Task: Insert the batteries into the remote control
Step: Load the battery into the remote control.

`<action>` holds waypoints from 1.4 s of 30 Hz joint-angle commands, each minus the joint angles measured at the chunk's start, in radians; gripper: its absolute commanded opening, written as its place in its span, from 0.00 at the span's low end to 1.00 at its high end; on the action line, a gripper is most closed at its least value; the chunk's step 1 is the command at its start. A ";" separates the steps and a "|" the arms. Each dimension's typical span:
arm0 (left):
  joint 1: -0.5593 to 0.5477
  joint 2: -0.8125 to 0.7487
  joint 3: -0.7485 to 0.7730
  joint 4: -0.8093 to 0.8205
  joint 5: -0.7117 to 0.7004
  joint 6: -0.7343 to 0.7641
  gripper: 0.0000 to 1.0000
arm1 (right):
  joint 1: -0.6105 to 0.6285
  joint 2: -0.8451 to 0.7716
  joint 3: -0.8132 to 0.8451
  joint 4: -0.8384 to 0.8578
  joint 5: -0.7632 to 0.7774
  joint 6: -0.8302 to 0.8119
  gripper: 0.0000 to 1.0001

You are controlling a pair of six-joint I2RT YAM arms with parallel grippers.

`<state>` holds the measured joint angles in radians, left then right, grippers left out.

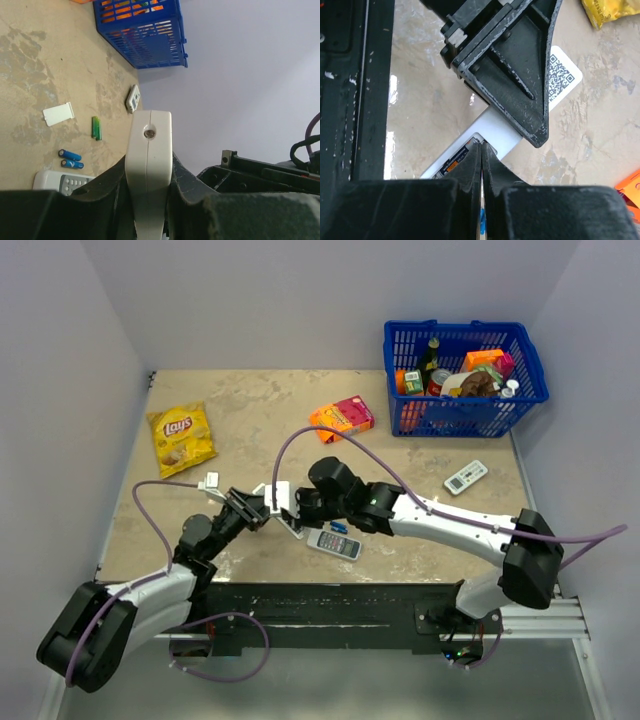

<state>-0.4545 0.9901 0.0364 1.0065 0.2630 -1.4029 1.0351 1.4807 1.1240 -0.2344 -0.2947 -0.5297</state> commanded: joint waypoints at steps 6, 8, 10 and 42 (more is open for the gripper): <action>-0.026 -0.087 0.036 0.080 -0.002 0.024 0.00 | 0.014 -0.020 0.030 0.001 0.138 0.128 0.02; -0.023 -0.079 0.040 0.034 -0.010 0.090 0.00 | 0.016 -0.087 0.030 0.007 0.169 0.189 0.18; -0.018 -0.067 0.043 0.011 -0.013 0.146 0.00 | 0.014 -0.129 0.030 0.004 0.199 0.227 0.32; 0.116 -0.071 0.122 -0.390 -0.016 0.504 0.00 | -0.222 -0.007 -0.136 0.225 -0.031 0.706 0.73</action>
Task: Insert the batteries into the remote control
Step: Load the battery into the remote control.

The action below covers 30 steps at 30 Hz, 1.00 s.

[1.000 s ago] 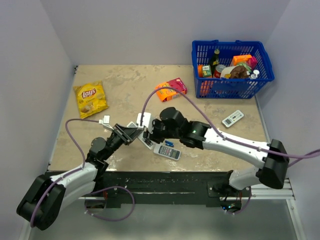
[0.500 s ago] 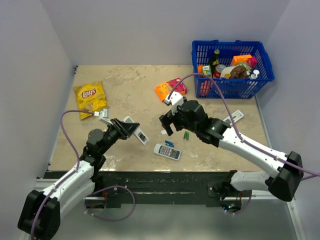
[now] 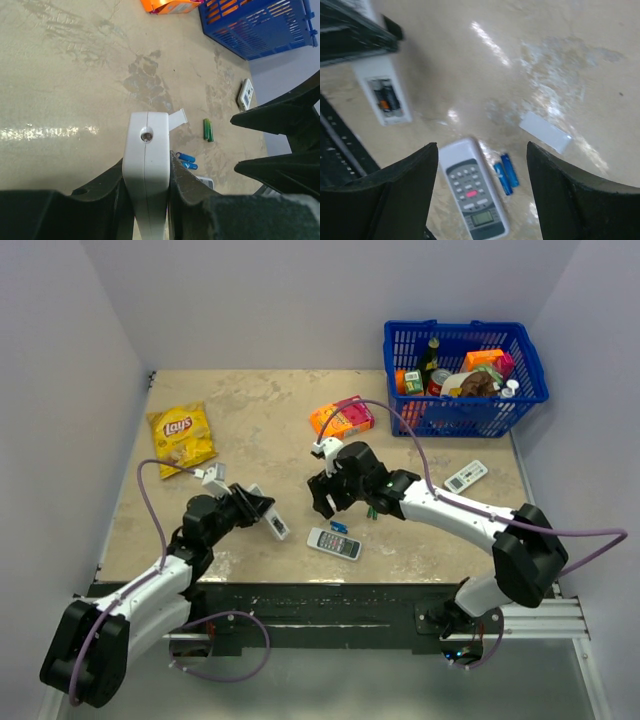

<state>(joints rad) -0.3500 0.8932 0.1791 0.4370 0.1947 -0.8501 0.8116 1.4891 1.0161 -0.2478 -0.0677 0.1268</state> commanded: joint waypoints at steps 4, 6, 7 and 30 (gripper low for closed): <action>0.017 0.044 -0.059 0.351 0.178 -0.121 0.00 | 0.001 0.017 -0.054 0.334 -0.417 0.057 0.72; 0.020 0.050 -0.072 0.416 0.212 -0.155 0.00 | 0.000 0.029 -0.062 0.360 -0.467 0.060 0.72; 0.020 0.053 -0.073 0.436 0.239 -0.164 0.00 | 0.000 0.039 -0.065 0.367 -0.487 0.059 0.72; 0.039 0.009 -0.121 0.700 0.357 -0.334 0.00 | -0.019 0.056 -0.128 0.456 -0.764 0.047 0.43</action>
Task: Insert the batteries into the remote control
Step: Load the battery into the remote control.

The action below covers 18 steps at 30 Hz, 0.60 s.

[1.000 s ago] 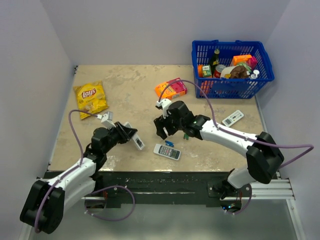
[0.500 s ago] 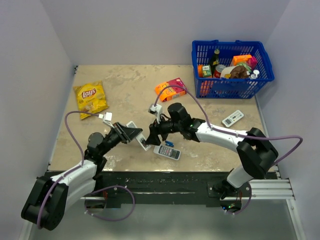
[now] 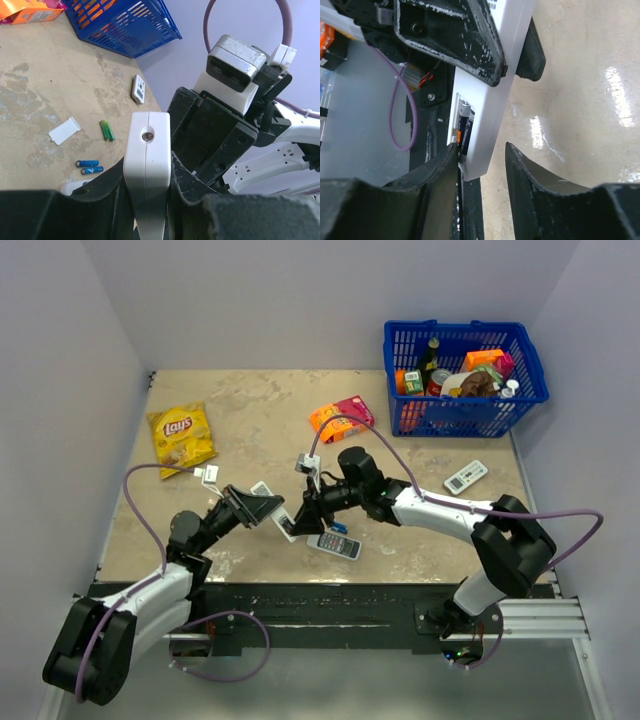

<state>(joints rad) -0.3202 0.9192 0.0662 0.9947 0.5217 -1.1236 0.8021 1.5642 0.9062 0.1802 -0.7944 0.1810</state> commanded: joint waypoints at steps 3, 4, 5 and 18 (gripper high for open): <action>0.009 -0.014 -0.011 0.171 0.032 -0.084 0.00 | -0.012 -0.020 -0.021 0.024 -0.025 -0.009 0.34; 0.009 -0.013 -0.012 0.179 0.037 -0.094 0.00 | -0.012 -0.020 -0.018 0.022 -0.025 -0.008 0.31; 0.009 -0.013 -0.012 0.192 0.037 -0.096 0.00 | -0.012 -0.020 -0.018 0.028 -0.023 -0.006 0.28; 0.009 -0.042 -0.003 0.033 -0.012 0.002 0.00 | 0.006 -0.091 0.054 -0.103 0.165 -0.008 0.66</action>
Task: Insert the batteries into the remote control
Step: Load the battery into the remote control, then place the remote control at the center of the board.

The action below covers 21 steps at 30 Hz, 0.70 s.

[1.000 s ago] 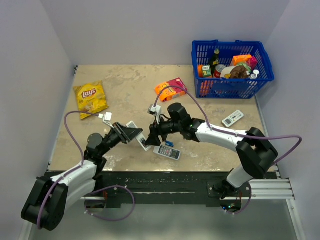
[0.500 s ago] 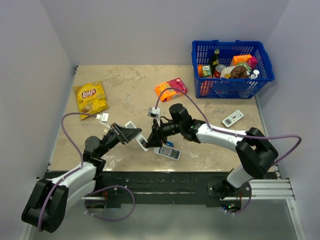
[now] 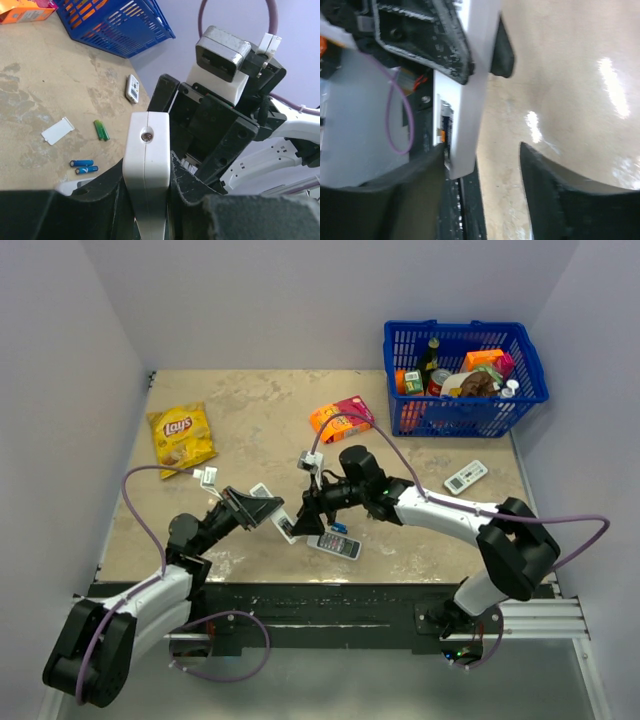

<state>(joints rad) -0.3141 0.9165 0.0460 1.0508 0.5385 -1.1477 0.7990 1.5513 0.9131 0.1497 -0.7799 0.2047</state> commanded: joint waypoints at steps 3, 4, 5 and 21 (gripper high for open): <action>0.001 -0.086 0.040 -0.197 -0.113 0.107 0.00 | 0.060 -0.117 0.070 -0.123 0.317 -0.034 0.81; 0.003 -0.097 0.051 -0.240 -0.132 0.136 0.00 | 0.100 -0.123 0.090 -0.139 0.365 -0.040 0.84; 0.001 -0.109 0.058 -0.308 -0.164 0.149 0.00 | 0.115 -0.126 0.099 -0.168 0.422 -0.042 0.86; 0.003 -0.189 0.074 -0.472 -0.261 0.140 0.00 | 0.318 0.059 0.251 -0.210 0.886 -0.024 0.90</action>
<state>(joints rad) -0.3145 0.7399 0.0898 0.5507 0.2905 -1.0069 1.0943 1.5578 1.1095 -0.0570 0.0109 0.1795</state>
